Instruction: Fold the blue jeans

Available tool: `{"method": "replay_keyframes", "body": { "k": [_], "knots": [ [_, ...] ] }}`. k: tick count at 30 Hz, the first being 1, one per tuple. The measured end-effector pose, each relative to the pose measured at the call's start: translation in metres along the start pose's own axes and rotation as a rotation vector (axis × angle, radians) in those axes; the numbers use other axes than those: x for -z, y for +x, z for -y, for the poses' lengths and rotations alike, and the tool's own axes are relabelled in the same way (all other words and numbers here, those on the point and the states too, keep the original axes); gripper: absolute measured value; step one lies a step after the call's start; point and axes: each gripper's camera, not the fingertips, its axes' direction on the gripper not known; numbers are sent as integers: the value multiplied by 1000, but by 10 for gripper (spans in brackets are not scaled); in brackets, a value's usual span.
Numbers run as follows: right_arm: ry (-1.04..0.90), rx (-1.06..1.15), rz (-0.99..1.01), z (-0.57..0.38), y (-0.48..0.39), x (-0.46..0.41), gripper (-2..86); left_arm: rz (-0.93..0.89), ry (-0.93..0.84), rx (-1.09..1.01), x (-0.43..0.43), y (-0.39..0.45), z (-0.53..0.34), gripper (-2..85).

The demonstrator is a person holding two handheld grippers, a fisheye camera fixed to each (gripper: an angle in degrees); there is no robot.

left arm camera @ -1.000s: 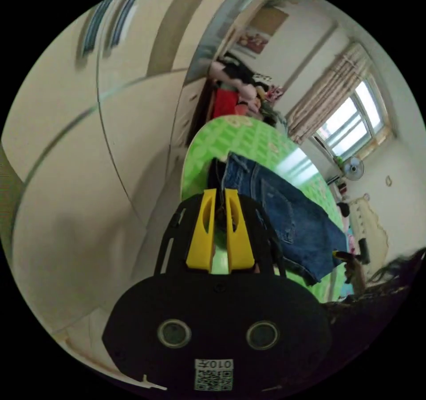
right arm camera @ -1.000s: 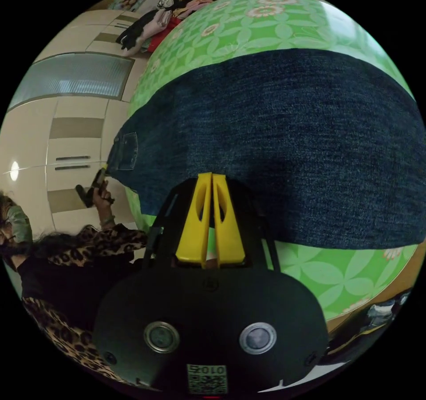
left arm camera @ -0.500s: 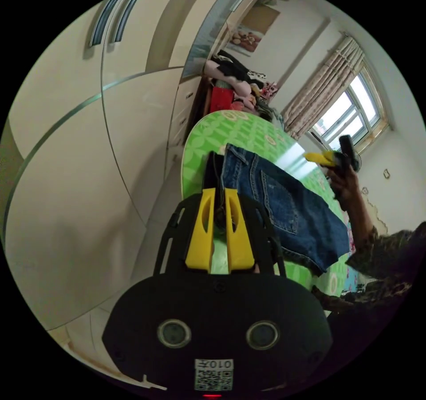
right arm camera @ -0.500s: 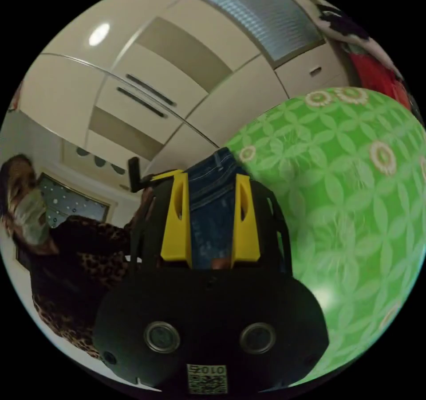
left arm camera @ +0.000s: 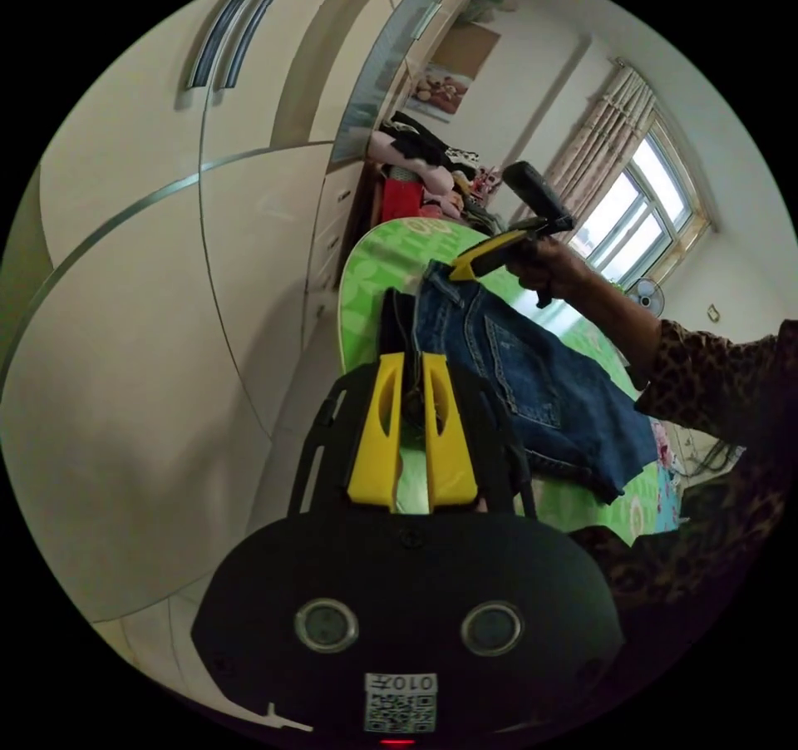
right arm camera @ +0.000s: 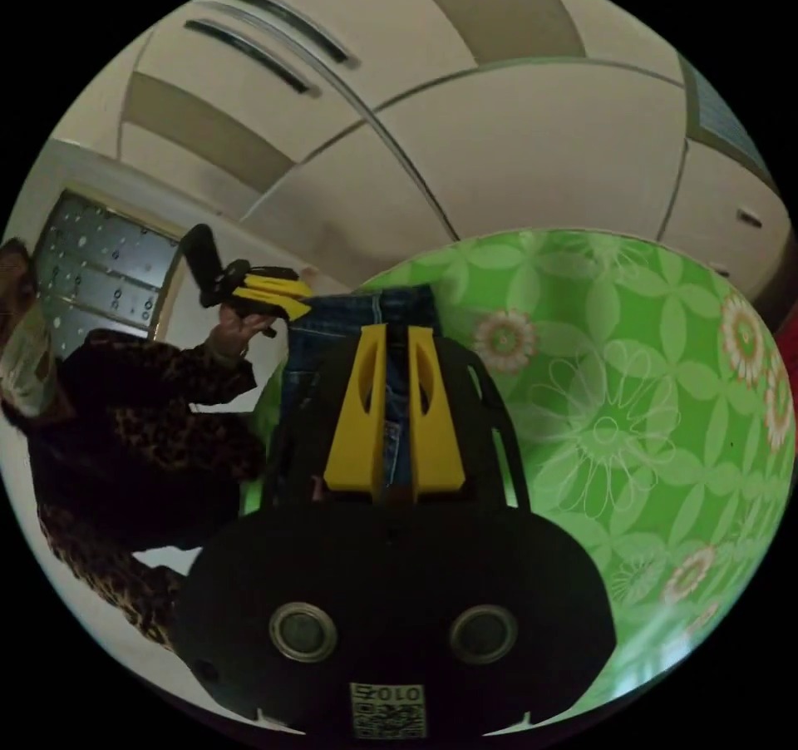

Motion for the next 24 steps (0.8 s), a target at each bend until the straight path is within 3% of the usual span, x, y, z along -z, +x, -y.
{"method": "replay_keyframes", "body": {
  "k": [5,7,8,10,12,16,19,24],
  "knots": [
    [166,300,294,26,-10,2,55,23,120,-123,41,21,-23,11],
    [113,271,362,50,6,-25,55,47,192,-112,54,20,-40,6],
    [-37,78,209,71,27,-57,54,40,183,-62,48,9,-51,3],
    [-180,-1,107,89,41,-101,52,15,82,59,28,-17,-67,1],
    [-149,-19,131,97,47,-109,49,-18,92,159,23,-39,-85,-1],
    [-166,-37,68,113,51,-124,44,-38,69,165,20,-49,-84,-2],
    [-190,-63,46,125,49,-133,46,14,-39,188,3,-55,-83,-2],
    [-115,180,56,138,5,-113,43,21,100,163,50,-44,-86,-4]
  ]
}}
